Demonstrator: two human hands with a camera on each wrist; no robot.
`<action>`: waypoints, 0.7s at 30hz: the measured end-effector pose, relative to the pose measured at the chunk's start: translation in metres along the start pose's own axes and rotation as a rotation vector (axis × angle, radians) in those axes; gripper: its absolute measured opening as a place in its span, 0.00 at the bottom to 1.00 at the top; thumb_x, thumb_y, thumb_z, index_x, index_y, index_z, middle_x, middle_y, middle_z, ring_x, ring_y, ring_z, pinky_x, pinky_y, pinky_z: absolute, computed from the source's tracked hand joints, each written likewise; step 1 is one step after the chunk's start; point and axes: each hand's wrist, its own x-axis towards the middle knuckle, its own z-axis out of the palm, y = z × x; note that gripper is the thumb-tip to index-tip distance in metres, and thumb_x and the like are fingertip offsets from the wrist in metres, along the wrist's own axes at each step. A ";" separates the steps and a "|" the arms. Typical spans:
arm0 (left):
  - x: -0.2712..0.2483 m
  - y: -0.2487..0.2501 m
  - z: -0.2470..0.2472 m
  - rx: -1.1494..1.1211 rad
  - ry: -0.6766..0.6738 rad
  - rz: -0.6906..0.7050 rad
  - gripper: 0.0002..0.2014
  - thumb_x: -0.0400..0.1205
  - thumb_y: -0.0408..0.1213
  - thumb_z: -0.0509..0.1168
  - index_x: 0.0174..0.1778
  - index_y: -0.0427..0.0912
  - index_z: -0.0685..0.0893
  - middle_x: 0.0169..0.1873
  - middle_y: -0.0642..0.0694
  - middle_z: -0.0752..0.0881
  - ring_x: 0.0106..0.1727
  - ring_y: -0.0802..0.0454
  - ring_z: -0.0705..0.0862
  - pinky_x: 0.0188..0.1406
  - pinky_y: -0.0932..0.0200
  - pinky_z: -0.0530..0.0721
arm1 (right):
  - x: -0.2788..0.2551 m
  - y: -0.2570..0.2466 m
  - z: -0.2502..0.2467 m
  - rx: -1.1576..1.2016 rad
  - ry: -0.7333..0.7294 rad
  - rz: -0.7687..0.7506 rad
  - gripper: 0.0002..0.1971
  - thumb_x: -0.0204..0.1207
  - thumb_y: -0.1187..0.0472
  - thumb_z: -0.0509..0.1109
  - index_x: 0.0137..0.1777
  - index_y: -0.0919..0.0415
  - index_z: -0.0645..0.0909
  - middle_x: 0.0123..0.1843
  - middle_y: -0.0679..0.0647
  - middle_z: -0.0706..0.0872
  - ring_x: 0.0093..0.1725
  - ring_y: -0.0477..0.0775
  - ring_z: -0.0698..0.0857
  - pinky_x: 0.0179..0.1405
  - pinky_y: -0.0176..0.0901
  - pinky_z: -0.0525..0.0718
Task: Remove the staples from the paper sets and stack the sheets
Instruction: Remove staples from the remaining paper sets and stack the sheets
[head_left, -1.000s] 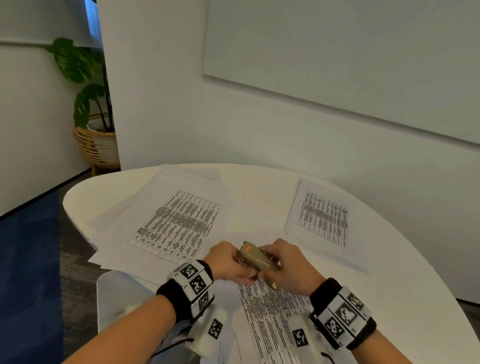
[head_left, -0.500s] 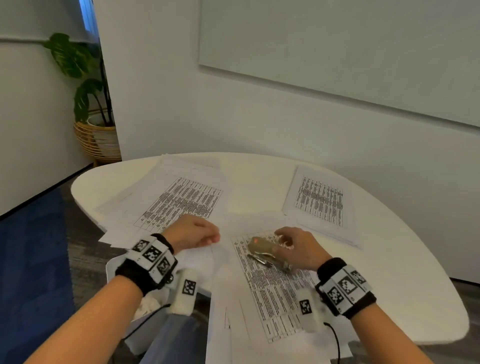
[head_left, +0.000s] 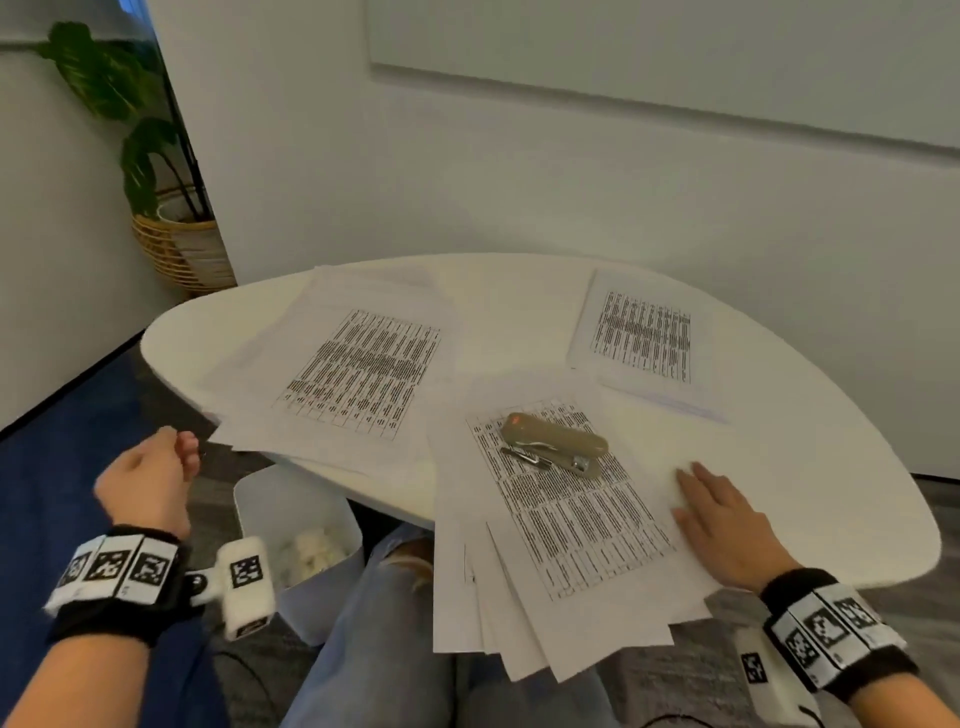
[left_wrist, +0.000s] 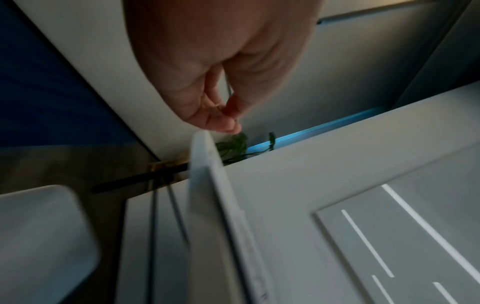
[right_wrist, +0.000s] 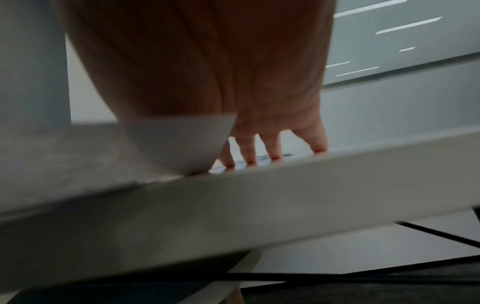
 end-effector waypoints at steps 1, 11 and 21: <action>-0.002 -0.014 -0.007 0.020 0.048 -0.004 0.23 0.85 0.36 0.55 0.71 0.22 0.70 0.45 0.46 0.86 0.35 0.67 0.81 0.45 0.70 0.79 | -0.001 -0.002 0.002 -0.004 0.007 0.006 0.29 0.84 0.45 0.48 0.84 0.51 0.50 0.85 0.52 0.49 0.83 0.57 0.52 0.77 0.65 0.61; 0.006 -0.093 -0.004 0.173 0.076 -0.357 0.20 0.87 0.32 0.55 0.76 0.31 0.68 0.76 0.33 0.69 0.70 0.37 0.75 0.72 0.48 0.70 | -0.008 -0.010 0.009 0.006 0.042 0.033 0.28 0.85 0.45 0.43 0.84 0.49 0.47 0.86 0.49 0.45 0.84 0.56 0.48 0.77 0.70 0.54; -0.042 -0.076 0.020 0.660 -0.127 -0.146 0.11 0.85 0.29 0.57 0.60 0.37 0.81 0.53 0.43 0.86 0.44 0.54 0.84 0.43 0.62 0.76 | -0.009 -0.009 0.009 0.030 0.067 0.019 0.28 0.85 0.45 0.45 0.84 0.50 0.50 0.85 0.50 0.48 0.84 0.56 0.49 0.76 0.70 0.56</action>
